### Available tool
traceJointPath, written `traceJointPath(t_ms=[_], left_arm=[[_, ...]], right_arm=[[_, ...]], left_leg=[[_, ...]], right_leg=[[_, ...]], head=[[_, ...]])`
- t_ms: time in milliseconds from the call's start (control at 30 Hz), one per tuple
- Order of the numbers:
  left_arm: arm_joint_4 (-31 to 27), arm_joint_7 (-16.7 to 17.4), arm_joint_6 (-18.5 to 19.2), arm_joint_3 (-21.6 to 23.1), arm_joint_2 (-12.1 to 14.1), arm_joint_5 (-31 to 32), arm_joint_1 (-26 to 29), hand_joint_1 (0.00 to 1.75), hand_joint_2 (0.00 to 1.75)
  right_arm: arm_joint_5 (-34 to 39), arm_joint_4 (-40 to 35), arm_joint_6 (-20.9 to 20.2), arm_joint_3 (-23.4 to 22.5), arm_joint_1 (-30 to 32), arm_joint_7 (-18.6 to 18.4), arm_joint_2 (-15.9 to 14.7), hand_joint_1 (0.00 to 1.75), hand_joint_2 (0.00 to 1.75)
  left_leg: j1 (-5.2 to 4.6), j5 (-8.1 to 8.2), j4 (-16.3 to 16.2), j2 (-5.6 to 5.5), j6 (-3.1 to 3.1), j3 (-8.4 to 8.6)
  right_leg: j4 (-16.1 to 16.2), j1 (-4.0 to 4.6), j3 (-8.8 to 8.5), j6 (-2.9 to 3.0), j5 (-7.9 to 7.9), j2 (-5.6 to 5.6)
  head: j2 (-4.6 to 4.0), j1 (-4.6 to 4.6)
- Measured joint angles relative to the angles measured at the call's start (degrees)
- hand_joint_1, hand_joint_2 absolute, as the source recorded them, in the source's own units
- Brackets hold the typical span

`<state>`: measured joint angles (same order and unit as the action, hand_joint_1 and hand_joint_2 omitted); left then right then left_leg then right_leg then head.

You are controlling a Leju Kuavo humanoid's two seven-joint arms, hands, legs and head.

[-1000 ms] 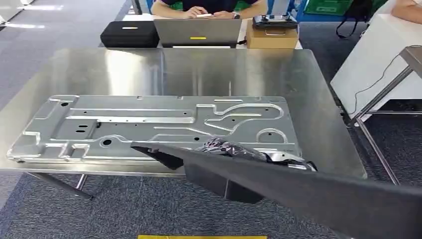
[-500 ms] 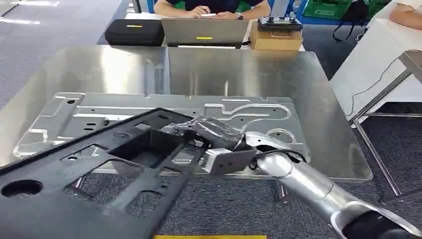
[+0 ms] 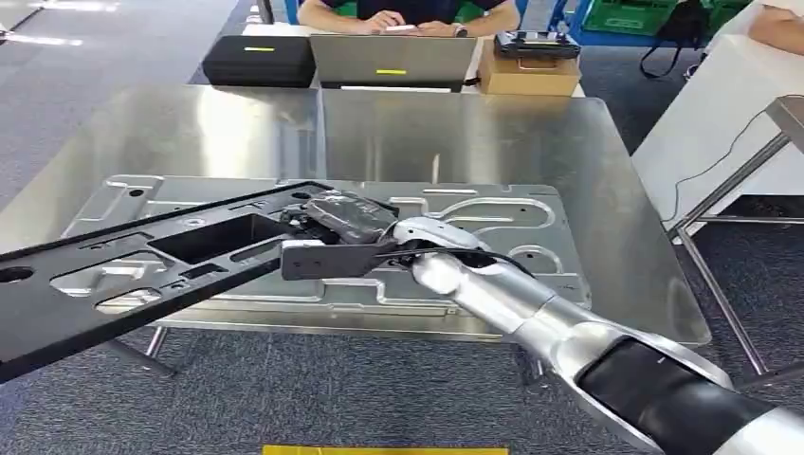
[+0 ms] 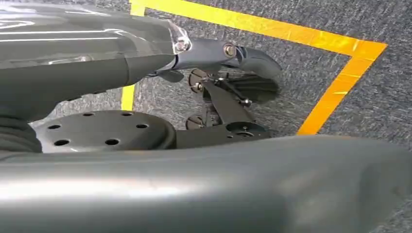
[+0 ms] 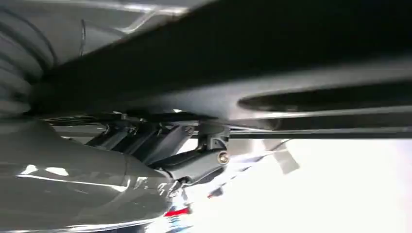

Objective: Take the parts from the cabinet and place them on the table.

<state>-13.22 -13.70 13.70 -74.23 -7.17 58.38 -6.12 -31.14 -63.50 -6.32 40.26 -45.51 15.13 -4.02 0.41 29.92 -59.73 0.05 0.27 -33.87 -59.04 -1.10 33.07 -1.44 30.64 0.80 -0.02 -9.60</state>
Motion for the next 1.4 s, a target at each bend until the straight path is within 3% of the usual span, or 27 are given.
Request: traceJointPath(t_ms=[133,267,500,733,1000,1400], left_arm=[[0.00,0.02,-0.22,0.11,-0.02,-0.33,0.06,0.00,1.75],[0.00,0.00,-0.70,0.09,-0.15,-1.16,0.19,0.00,1.75],[0.00,-0.72,-1.11,0.07,-0.44,-1.31,0.48,0.00,1.75],[0.00,-3.52,-1.20,0.07,-0.50,-1.11,0.66,0.00,1.75],[0.00,-5.47,-1.27,0.17,-0.68,-0.44,0.86,0.00,1.75],[0.00,-5.68,-1.29,0.79,-0.79,0.61,0.81,0.00,1.75]], right_arm=[[-4.12,3.44,4.65,-0.90,-1.35,-3.48,0.50,1.75,1.75],[-13.17,3.86,10.12,-5.10,-0.68,-9.44,0.39,1.75,1.75],[-31.09,0.62,10.69,-15.33,2.67,-15.18,-1.93,1.75,1.75],[-36.79,-0.62,10.61,-20.41,8.97,-14.06,-5.13,1.75,1.75],[-39.50,-2.20,9.84,-19.41,18.70,-13.66,-6.08,1.75,1.75],[-40.36,2.55,11.39,-17.33,17.52,-15.96,-4.22,1.75,1.75]], left_leg=[[0.04,0.00,0.00,0.00,0.00,-0.01],[0.03,0.00,0.00,0.00,0.00,-0.01],[-0.04,0.01,0.00,-0.01,0.00,-0.01],[-0.01,0.01,0.00,-0.01,-0.01,-0.01],[0.04,0.03,0.04,-0.01,-0.03,-0.02],[0.04,0.02,0.04,0.00,-0.02,0.16]], right_leg=[[-0.01,0.05,0.01,0.00,0.01,-0.02],[-0.01,0.03,0.03,0.00,0.01,0.00],[0.00,-0.02,0.05,0.00,0.00,-0.02],[0.00,0.01,0.04,-0.01,0.01,-0.01],[0.00,0.05,0.06,-0.03,0.04,-0.01],[0.00,0.05,-0.12,-0.03,0.04,0.07]], head=[[0.00,0.02],[0.00,0.02],[0.00,0.04],[0.00,0.05],[0.00,0.07],[0.00,0.07]])
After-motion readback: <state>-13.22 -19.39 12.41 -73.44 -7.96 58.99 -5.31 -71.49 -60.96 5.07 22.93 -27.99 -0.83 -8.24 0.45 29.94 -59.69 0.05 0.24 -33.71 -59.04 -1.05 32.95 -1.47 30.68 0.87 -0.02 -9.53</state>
